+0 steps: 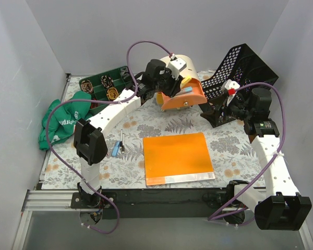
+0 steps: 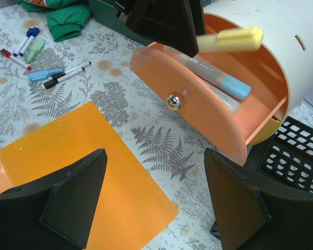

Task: Organize the desk

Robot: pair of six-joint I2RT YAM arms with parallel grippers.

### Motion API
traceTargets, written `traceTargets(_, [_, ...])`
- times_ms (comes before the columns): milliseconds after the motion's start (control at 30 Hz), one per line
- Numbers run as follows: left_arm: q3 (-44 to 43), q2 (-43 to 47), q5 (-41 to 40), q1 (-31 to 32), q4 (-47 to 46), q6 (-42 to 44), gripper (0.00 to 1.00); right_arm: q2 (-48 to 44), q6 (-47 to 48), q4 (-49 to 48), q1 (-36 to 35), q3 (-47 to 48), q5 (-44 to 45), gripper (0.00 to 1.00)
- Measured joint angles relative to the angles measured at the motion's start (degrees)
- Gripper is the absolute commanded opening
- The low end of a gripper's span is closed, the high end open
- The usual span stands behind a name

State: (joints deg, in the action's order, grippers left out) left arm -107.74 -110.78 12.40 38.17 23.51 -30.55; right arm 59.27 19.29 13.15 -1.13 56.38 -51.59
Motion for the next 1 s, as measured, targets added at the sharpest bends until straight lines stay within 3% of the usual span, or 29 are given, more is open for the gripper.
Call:
traceTargets(67, [-0.04,-0.37,-0.24,0.35,0.0,-0.22,0.45,0.0,0.2,0.0,0.0,0.0,0.0,0.84])
traceTargets(133, [-0.04,-0.44,-0.66,0.48,0.0,-0.59,0.59,0.0,0.33,0.0,0.0,0.0,0.0,0.84])
traceTargets(333, [-0.33,-0.13,-1.73,0.7,-1.07,-2.25,0.61,0.0,0.42,0.0,0.0,0.0,-0.02,0.84])
traceTargets(467, [3.13,3.26,-3.41,0.68,-3.76,-4.04,0.7,0.0,0.68,0.07,0.0,0.0,-0.57,0.84])
traceTargets(700, [25.16,25.46,-9.29,0.66,-12.87,-9.42,0.97,0.0,3.19,0.96,0.0,0.0,-4.35,0.84])
traceTargets(1000, [47.6,55.41,-18.84,0.17,-17.16,-18.38,0.98,0.04,6.54,4.15,-1.25,0.02,-9.51,0.84])
